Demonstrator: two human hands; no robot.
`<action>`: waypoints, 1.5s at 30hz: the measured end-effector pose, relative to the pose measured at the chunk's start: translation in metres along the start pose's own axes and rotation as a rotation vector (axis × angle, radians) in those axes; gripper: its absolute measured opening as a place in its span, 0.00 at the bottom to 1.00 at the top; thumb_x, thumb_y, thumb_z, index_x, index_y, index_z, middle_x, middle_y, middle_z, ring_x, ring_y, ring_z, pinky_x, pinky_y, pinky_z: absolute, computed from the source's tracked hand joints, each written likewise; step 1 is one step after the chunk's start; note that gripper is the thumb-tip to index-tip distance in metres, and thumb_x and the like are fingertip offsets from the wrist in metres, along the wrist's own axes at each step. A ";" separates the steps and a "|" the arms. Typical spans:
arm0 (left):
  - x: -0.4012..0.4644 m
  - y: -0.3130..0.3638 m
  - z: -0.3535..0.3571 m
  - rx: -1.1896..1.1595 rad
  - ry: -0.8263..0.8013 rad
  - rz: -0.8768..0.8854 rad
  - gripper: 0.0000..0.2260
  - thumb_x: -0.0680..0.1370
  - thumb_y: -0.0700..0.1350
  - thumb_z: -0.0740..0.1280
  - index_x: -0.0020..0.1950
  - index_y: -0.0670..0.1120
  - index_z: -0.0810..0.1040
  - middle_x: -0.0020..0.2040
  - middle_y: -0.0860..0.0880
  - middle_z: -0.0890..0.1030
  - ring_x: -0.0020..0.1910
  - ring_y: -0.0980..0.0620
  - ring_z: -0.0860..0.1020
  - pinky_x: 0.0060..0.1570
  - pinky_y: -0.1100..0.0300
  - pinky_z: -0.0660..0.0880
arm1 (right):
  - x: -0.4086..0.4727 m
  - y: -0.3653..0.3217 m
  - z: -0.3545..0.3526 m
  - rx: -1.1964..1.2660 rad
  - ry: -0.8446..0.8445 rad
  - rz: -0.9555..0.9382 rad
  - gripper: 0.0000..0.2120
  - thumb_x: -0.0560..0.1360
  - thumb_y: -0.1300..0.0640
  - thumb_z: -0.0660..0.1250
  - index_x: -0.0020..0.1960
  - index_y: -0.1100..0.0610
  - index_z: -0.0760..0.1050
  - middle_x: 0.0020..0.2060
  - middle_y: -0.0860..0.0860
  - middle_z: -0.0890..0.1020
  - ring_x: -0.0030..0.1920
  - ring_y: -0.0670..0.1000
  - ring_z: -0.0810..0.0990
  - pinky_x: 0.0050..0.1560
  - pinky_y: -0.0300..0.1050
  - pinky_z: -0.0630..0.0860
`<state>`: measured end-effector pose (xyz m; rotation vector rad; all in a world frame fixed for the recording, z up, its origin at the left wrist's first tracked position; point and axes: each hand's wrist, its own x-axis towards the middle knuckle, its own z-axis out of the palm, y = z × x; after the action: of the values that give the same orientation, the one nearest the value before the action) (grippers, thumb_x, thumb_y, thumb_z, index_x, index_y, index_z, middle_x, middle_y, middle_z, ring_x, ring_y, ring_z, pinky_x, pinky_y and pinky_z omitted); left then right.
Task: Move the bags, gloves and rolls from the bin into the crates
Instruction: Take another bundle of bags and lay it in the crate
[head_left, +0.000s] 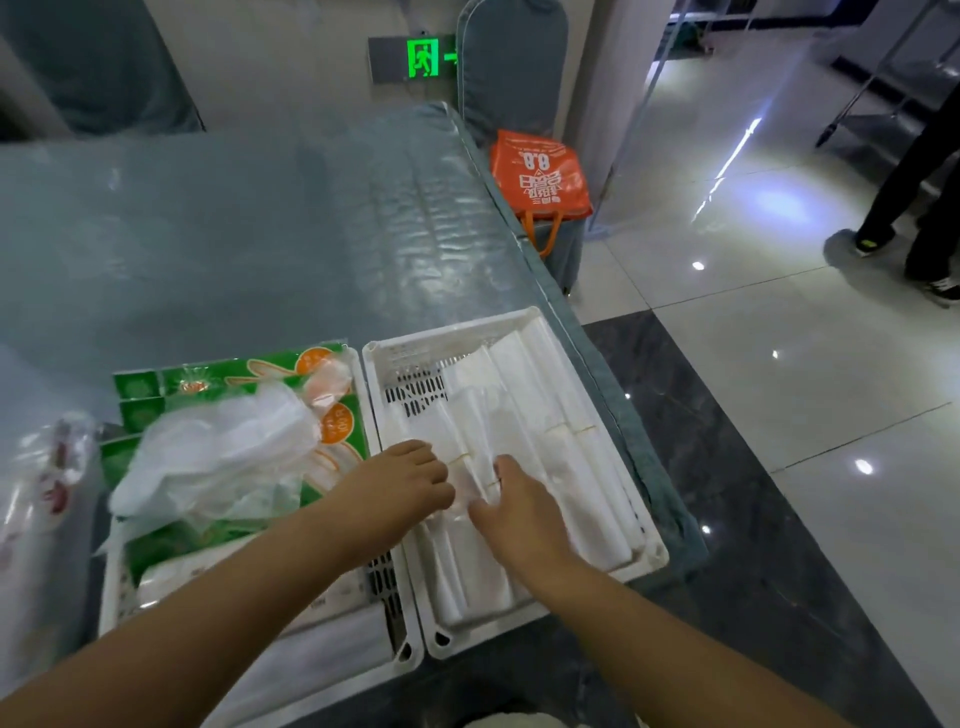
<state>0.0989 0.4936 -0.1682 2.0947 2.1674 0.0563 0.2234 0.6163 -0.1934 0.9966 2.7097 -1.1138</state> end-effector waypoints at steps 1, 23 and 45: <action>-0.001 0.000 0.003 0.011 0.007 -0.003 0.13 0.63 0.39 0.74 0.42 0.53 0.78 0.39 0.55 0.79 0.42 0.54 0.77 0.64 0.55 0.69 | 0.000 0.000 0.004 0.013 -0.012 0.004 0.10 0.73 0.49 0.65 0.51 0.48 0.66 0.41 0.47 0.78 0.39 0.48 0.78 0.40 0.44 0.76; 0.023 0.008 0.026 -0.120 -0.075 -0.167 0.22 0.76 0.35 0.60 0.69 0.46 0.65 0.73 0.48 0.64 0.74 0.50 0.56 0.68 0.56 0.63 | -0.005 0.020 -0.028 -0.412 -0.029 -0.067 0.07 0.78 0.58 0.60 0.55 0.53 0.67 0.43 0.49 0.76 0.37 0.49 0.76 0.38 0.46 0.76; 0.047 0.027 0.016 0.082 -0.032 -0.059 0.10 0.69 0.37 0.65 0.47 0.48 0.76 0.47 0.50 0.76 0.49 0.48 0.73 0.46 0.55 0.69 | -0.010 0.017 -0.033 -0.456 0.036 0.140 0.06 0.78 0.53 0.58 0.44 0.53 0.68 0.38 0.50 0.77 0.33 0.49 0.70 0.26 0.40 0.58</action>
<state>0.1263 0.5405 -0.1838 2.0576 2.2473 -0.0722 0.2476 0.6414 -0.1769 1.1041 2.6820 -0.4253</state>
